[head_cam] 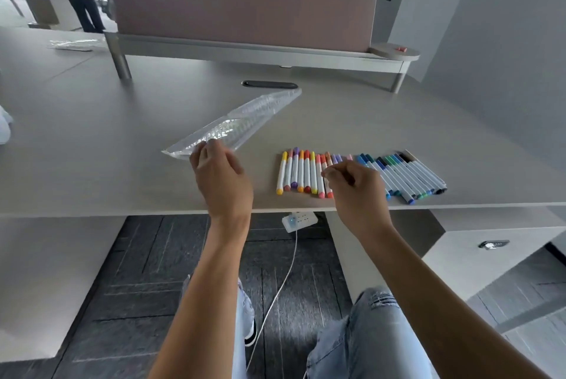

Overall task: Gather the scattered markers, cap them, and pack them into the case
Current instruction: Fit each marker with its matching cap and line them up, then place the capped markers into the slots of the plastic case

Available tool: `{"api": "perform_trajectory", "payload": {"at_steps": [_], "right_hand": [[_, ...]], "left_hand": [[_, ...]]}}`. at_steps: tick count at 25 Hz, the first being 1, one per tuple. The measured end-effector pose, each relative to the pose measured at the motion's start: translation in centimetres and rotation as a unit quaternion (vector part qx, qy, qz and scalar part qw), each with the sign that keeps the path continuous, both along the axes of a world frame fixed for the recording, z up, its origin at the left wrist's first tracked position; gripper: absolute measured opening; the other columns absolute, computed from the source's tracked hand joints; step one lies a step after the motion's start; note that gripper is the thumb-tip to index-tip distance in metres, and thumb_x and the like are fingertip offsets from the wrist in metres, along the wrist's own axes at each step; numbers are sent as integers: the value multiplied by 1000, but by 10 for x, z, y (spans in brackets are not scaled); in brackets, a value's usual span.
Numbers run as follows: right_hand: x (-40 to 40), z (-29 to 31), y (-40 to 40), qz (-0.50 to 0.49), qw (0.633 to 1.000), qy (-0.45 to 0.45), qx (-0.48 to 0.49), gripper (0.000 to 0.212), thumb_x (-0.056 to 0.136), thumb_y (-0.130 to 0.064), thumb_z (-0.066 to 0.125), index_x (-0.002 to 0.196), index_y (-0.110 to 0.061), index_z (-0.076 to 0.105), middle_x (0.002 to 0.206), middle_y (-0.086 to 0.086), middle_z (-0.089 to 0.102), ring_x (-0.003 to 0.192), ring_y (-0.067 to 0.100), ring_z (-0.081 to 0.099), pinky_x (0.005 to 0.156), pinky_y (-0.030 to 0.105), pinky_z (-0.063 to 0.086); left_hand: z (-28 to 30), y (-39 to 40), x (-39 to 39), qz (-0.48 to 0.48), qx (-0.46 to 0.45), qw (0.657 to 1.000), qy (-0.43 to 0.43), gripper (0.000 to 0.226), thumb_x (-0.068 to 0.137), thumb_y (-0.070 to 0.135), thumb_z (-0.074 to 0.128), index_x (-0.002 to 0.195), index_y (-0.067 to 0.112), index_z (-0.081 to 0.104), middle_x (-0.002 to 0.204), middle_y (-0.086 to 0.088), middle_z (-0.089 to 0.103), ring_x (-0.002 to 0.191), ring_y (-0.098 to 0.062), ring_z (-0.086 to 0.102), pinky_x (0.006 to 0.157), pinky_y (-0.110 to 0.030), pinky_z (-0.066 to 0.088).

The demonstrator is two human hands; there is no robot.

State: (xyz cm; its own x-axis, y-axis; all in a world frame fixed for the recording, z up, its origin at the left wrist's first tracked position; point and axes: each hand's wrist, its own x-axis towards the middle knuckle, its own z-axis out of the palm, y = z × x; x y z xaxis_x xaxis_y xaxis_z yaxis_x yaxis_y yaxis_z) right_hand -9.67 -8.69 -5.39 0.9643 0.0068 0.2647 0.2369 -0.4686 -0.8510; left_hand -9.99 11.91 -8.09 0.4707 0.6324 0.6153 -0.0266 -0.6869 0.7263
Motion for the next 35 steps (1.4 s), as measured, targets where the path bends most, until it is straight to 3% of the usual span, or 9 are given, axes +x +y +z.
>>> {"api": "perform_trajectory", "payload": {"at_steps": [7, 12, 16, 19, 22, 24, 26, 29, 35], "right_hand": [[-62, 17, -27, -14, 970, 125, 210, 22, 101, -30, 63, 96, -13, 76, 86, 11, 74, 66, 21, 54, 55, 29, 43], [-84, 32, -77, 16, 873, 197, 447, 57, 93, -56, 66, 124, -8, 60, 114, 17, 74, 102, 32, 75, 83, 40, 60], [-98, 16, -107, 36, 817, 213, 534, 51, 99, -47, 61, 128, -5, 63, 101, 15, 76, 79, 26, 76, 67, 34, 63], [-116, -16, -113, -32, 807, 221, 546, 41, 100, -32, 65, 128, -2, 64, 114, 22, 73, 75, 26, 76, 57, 31, 61], [-137, -36, -107, -59, 795, 221, 562, 22, 101, -27, 64, 110, -8, 67, 115, 22, 75, 80, 27, 76, 61, 34, 64], [-146, -43, -101, -62, 793, 219, 566, 23, 103, -29, 62, 115, -9, 66, 111, 19, 77, 83, 27, 76, 68, 36, 66], [-151, -50, -97, -62, 804, 226, 547, 29, 103, -31, 62, 123, -10, 65, 110, 15, 78, 85, 26, 76, 75, 37, 63], [-150, -52, -102, -78, 809, 235, 533, 28, 102, -36, 62, 114, -12, 68, 106, 15, 78, 79, 25, 76, 73, 38, 64], [-123, -46, -126, -131, 810, 238, 520, 26, 102, -33, 63, 98, -8, 71, 107, 18, 77, 82, 29, 77, 72, 36, 64]], "left_hand": [[29, -63, -81, -146, 54, 982, -109, 23, 95, -7, 54, 117, -8, 61, 100, -12, 69, 133, -35, 50, 102, -2, 31], [20, -113, -147, -267, 86, 948, -147, 28, 94, -10, 59, 121, -6, 63, 119, 16, 53, 129, -34, 57, 104, -27, 46], [-12, -132, -182, -360, 91, 921, -116, 17, 93, -12, 58, 109, -10, 64, 136, -11, 61, 146, -32, 39, 114, -37, 41], [-28, -136, -203, -358, 72, 926, -101, 8, 94, -4, 63, 101, -2, 63, 156, -11, 42, 153, -30, 25, 121, -40, 29], [-31, -143, -219, -308, -191, 932, -25, 60, 94, 28, 71, 143, 7, 43, 164, 1, 26, 151, -19, 30, 116, -38, 39], [-25, -148, -222, -324, -442, 836, 26, 80, 92, 35, 72, 155, 18, 27, 153, -5, 46, 128, -23, 60, 97, -44, 56], [-24, -150, -216, -344, -580, 738, 25, 52, 97, 20, 66, 143, 8, 43, 127, -20, 66, 95, -33, 75, 75, -45, 64], [-20, -149, -204, -306, -631, 713, 17, 13, 98, -1, 56, 110, -4, 59, 114, -27, 69, 85, -36, 76, 68, -40, 64], [-14, -149, -181, -272, -630, 727, 14, 10, 95, -7, 54, 98, 1, 59, 116, -30, 67, 88, -44, 74, 66, -40, 64]]}}
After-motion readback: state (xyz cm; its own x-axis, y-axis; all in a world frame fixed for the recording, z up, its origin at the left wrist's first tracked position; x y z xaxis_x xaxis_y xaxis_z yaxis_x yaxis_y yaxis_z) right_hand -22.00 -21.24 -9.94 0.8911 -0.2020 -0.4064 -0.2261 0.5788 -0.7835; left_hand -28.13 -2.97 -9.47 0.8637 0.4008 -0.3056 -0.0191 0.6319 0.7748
